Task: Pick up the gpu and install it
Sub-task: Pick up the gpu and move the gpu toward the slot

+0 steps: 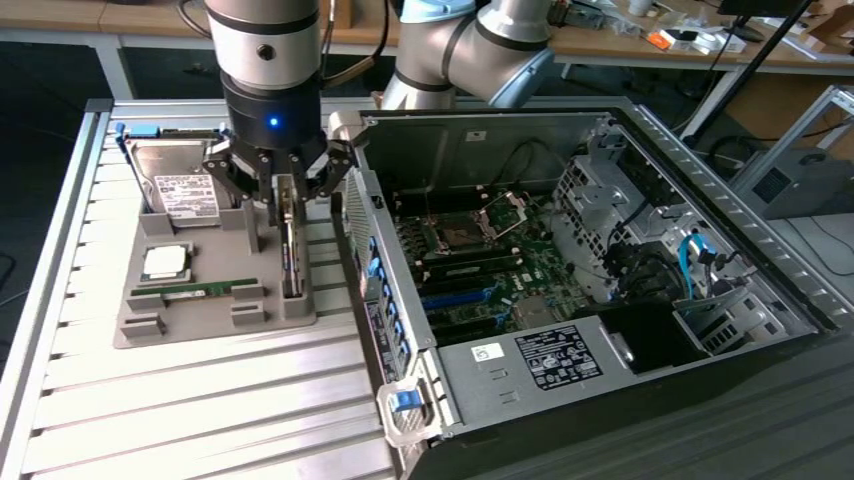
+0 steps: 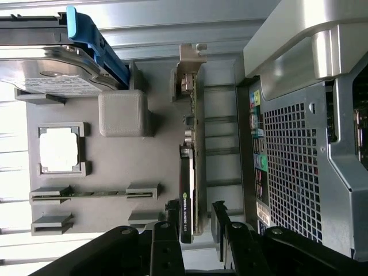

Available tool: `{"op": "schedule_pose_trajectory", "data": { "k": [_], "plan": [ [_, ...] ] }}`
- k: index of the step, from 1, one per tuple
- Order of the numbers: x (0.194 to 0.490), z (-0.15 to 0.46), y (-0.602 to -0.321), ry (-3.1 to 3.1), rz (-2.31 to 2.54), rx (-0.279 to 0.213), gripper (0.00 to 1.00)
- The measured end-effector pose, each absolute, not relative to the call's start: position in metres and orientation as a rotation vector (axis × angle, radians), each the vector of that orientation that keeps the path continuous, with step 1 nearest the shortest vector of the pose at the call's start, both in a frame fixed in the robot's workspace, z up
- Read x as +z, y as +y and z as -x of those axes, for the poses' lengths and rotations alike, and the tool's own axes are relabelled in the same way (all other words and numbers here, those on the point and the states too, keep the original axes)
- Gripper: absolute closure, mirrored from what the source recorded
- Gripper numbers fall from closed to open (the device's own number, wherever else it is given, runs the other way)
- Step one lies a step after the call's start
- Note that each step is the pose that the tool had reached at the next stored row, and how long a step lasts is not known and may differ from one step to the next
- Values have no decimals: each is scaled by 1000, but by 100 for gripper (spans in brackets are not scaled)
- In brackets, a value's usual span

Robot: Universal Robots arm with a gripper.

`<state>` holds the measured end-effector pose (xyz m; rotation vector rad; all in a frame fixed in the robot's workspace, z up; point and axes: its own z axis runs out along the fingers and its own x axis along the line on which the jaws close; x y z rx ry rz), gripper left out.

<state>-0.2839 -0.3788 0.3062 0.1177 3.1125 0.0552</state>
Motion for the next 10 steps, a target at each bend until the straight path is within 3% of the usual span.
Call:
{"op": "schedule_pose_trajectory", "data": {
  "k": [2, 5, 10],
  "plan": [
    [306, 284, -379, 3112, -118, 55, 63],
    [306, 284, -379, 3113, -118, 55, 50],
    [306, 284, -379, 3112, -118, 55, 50]
  ]
}}
